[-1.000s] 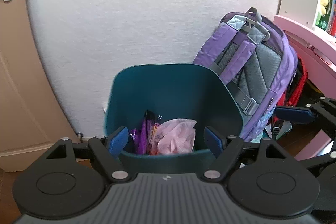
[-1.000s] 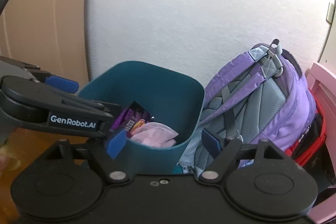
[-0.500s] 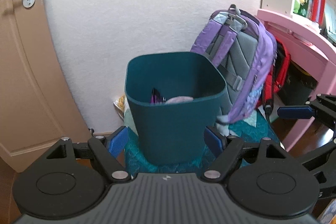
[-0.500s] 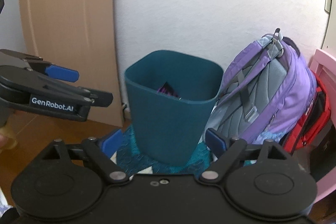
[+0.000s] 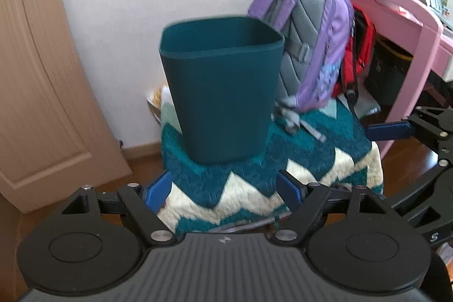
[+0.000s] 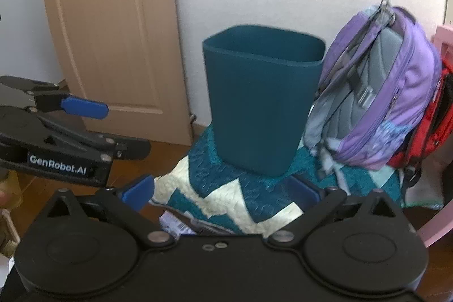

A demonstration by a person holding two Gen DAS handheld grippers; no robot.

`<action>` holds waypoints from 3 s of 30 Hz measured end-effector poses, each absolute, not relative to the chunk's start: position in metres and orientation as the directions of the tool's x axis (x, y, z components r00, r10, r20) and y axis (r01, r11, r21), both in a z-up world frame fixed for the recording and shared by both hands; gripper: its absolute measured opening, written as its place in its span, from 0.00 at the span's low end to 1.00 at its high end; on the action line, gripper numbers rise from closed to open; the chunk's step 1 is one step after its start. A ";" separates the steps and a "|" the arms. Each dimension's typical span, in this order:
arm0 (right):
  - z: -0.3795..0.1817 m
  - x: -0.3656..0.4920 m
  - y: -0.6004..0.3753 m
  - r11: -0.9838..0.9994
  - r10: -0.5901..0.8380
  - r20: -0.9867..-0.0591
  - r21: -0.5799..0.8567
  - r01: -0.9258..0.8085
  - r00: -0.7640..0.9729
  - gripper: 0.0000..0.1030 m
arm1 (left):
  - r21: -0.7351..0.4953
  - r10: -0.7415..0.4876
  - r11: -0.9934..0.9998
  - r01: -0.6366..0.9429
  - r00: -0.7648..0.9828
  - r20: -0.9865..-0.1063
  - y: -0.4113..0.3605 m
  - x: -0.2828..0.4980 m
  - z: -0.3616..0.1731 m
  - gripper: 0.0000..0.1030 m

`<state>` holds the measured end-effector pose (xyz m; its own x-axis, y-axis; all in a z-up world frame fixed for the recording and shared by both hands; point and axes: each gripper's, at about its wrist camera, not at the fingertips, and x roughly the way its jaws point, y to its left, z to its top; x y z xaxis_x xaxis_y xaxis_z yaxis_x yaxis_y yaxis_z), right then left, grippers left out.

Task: Collect trash
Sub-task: 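Withdraw both tools and lower them toward the remaining trash, then close left tool on yellow milk carton while right tool grasps white tissue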

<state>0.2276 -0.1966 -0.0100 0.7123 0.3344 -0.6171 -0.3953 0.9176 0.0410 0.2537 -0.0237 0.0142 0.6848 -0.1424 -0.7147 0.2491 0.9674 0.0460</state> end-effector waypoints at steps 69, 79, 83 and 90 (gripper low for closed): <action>-0.629 0.350 -0.194 0.995 0.095 -0.981 0.094 0.014 -0.169 0.77 | -0.109 -0.039 0.754 0.647 -0.121 -0.992 -0.042 0.296 -0.597 0.68; -0.615 0.343 -0.190 0.999 0.042 -0.981 0.046 -0.017 -0.190 0.32 | -0.091 -0.009 0.753 0.652 -0.128 -0.992 -0.046 0.295 -0.592 0.44; -0.589 0.337 -0.194 0.998 0.059 -0.984 0.060 0.003 -0.169 0.31 | -0.097 -0.011 0.783 0.615 -0.143 -0.990 -0.039 0.303 -0.582 0.43; -0.529 0.331 -0.183 0.995 0.099 -0.988 0.099 0.007 -0.119 0.29 | -0.088 -0.014 0.815 0.573 -0.131 -0.991 -0.027 0.320 -0.536 0.42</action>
